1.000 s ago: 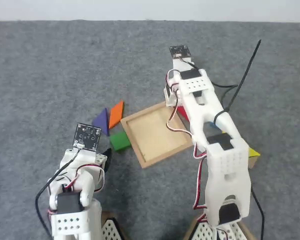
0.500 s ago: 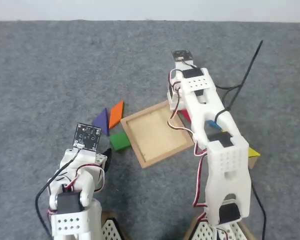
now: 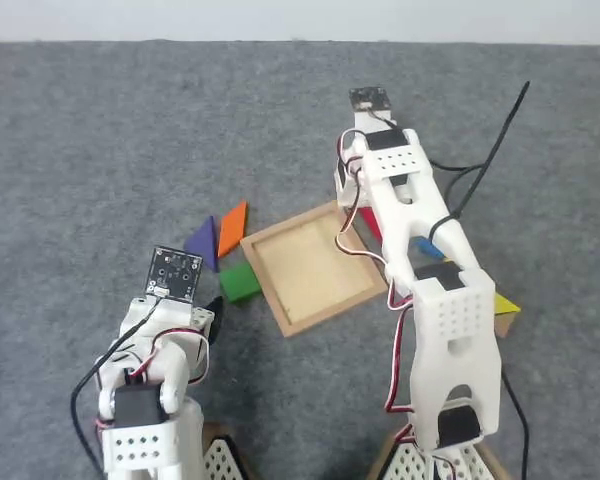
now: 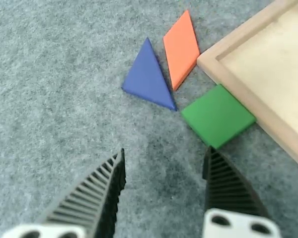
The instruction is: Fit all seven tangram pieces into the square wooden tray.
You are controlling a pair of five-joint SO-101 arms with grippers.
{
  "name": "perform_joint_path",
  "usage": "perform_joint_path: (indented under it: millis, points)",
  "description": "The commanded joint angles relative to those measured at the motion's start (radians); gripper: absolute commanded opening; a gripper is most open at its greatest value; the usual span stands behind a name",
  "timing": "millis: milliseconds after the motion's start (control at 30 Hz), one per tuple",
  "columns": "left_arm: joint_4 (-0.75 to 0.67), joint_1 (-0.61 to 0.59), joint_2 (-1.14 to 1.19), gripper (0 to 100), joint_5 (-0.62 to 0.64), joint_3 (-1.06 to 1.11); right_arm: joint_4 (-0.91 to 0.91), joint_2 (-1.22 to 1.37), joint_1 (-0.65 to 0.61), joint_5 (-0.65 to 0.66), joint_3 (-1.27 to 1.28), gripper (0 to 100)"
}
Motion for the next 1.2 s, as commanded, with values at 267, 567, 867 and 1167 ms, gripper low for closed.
perform_joint_path:
  millis: [267, 567, 867, 1167]
  points:
    - [0.006, 0.002, -0.021, 25, -0.017, -0.008, -0.019, 0.051, -0.01, -0.118, -0.051, 34.0]
    - [0.006, 0.002, -0.021, 25, -0.017, -0.008, -0.01, 0.065, -0.007, -0.147, -0.052, 33.1]
    - [0.006, 0.002, -0.021, 25, -0.017, -0.008, -0.008, 0.064, -0.007, -0.15, -0.052, 16.3]
    - [0.006, 0.002, -0.021, 25, -0.017, -0.008, 0.056, -0.097, -0.012, -0.12, -0.051, 16.3]
